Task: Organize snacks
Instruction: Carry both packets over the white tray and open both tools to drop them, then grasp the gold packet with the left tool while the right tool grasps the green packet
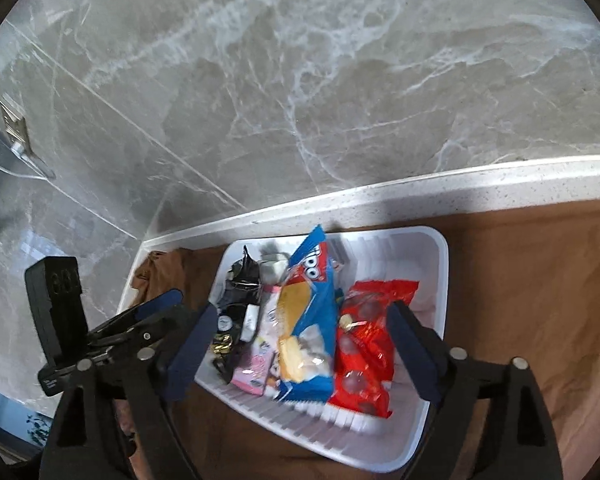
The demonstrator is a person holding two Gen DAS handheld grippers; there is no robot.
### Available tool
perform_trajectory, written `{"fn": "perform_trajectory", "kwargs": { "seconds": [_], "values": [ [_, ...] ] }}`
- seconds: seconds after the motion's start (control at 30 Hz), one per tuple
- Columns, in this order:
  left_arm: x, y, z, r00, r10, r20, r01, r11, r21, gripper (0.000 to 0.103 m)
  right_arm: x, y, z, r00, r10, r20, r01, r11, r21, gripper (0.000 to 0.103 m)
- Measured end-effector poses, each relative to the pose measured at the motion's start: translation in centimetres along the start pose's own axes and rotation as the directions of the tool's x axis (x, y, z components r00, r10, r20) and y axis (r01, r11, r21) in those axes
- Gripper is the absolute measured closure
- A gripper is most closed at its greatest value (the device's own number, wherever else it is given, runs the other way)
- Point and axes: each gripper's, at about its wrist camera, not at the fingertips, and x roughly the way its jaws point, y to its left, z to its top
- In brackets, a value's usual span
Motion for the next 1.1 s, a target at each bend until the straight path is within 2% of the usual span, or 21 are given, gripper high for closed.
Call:
{"fn": "perform_trajectory", "kwargs": {
  "seconds": [0.1,0.2,0.33,0.4,0.47,0.53,0.57,0.6,0.63,0.67,0.7,0.73,0.77,0.83,0.93,1.1],
  "values": [
    [-1.5,0.0,-0.5,1.0,-0.016,0.023,0.016,1.0,-0.01,0.025,-1.2,0.1,-0.6,0.999,0.044,0.0,-0.044,0.999,0.026,0.007],
    [-3.1,-0.3,-1.5,0.998,-0.037,0.044,0.039,0.999,-0.028,0.025,-2.6,0.4,-1.5,0.996,0.091,-0.002,-0.091,0.995,0.034,0.006],
    [-4.9,-0.3,-2.7,0.995,-0.083,0.059,0.087,0.994,-0.067,0.025,-4.3,2.1,-2.3,0.994,0.111,-0.009,-0.111,0.994,0.011,0.003],
    [-5.7,-0.5,-3.2,0.993,-0.1,0.062,0.104,0.992,-0.077,0.025,-5.8,3.7,-1.8,0.994,0.109,-0.006,-0.109,0.994,-0.021,0.002],
    [-6.3,-0.7,-3.5,0.991,-0.113,0.068,0.118,0.99,-0.079,0.025,-7.8,5.8,-0.5,0.989,0.147,-0.025,-0.148,0.988,-0.05,0.0],
    [-7.0,-1.0,-4.0,0.99,-0.118,0.075,0.124,0.989,-0.078,0.025,-9.5,7.0,0.3,0.969,0.242,-0.042,-0.244,0.969,-0.039,0.0],
    [-7.1,-1.2,-4.2,0.99,-0.123,0.075,0.128,0.989,-0.079,0.025,-9.7,6.9,0.0,0.943,0.331,-0.034,-0.332,0.942,-0.041,0.0],
    [-7.2,-1.3,-4.5,0.989,-0.124,0.075,0.13,0.988,-0.079,0.025,-9.0,6.2,-1.0,0.923,0.382,-0.037,-0.383,0.924,-0.018,0.0],
    [-7.3,-1.5,-5.0,0.99,-0.125,0.073,0.13,0.988,-0.08,0.025,-7.2,4.8,-2.5,0.903,0.417,-0.099,-0.41,0.908,0.085,0.0],
    [-7.3,-1.7,-5.3,0.99,-0.127,0.066,0.132,0.988,-0.077,0.025,-5.6,3.7,-3.6,0.891,0.428,-0.149,-0.401,0.898,0.18,0.0],
    [-7.4,-1.9,-5.8,0.99,-0.131,0.057,0.135,0.988,-0.075,0.025,-3.7,2.3,-5.3,0.885,0.416,-0.21,-0.355,0.893,0.276,0.0],
    [-7.4,-2.1,-6.3,0.99,-0.133,0.049,0.137,0.988,-0.071,0.025,-2.9,1.3,-6.7,0.887,0.407,-0.216,-0.334,0.891,0.306,0.0],
    [-7.5,-2.3,-6.8,0.99,-0.134,0.041,0.137,0.988,-0.067,0.025,-2.8,0.7,-7.9,0.903,0.38,-0.198,-0.312,0.9,0.305,0.0],
    [-7.6,-2.6,-8.2,0.99,-0.141,0.015,0.141,0.989,-0.051,0.025,-3.2,0.4,-9.4,0.922,0.337,-0.193,-0.277,0.919,0.281,0.0],
    [-7.5,-3.0,-10.3,0.99,-0.139,-0.029,0.138,0.99,-0.026,0.025,-3.9,0.0,-11.2,0.919,0.335,-0.205,-0.269,0.918,0.292,0.0],
    [-7.4,-3.7,-13.8,0.986,-0.134,-0.102,0.136,0.991,0.012,0.025,-4.2,-0.5,-13.6,0.938,0.21,-0.277,-0.148,0.962,0.229,0.0]
  ]
}}
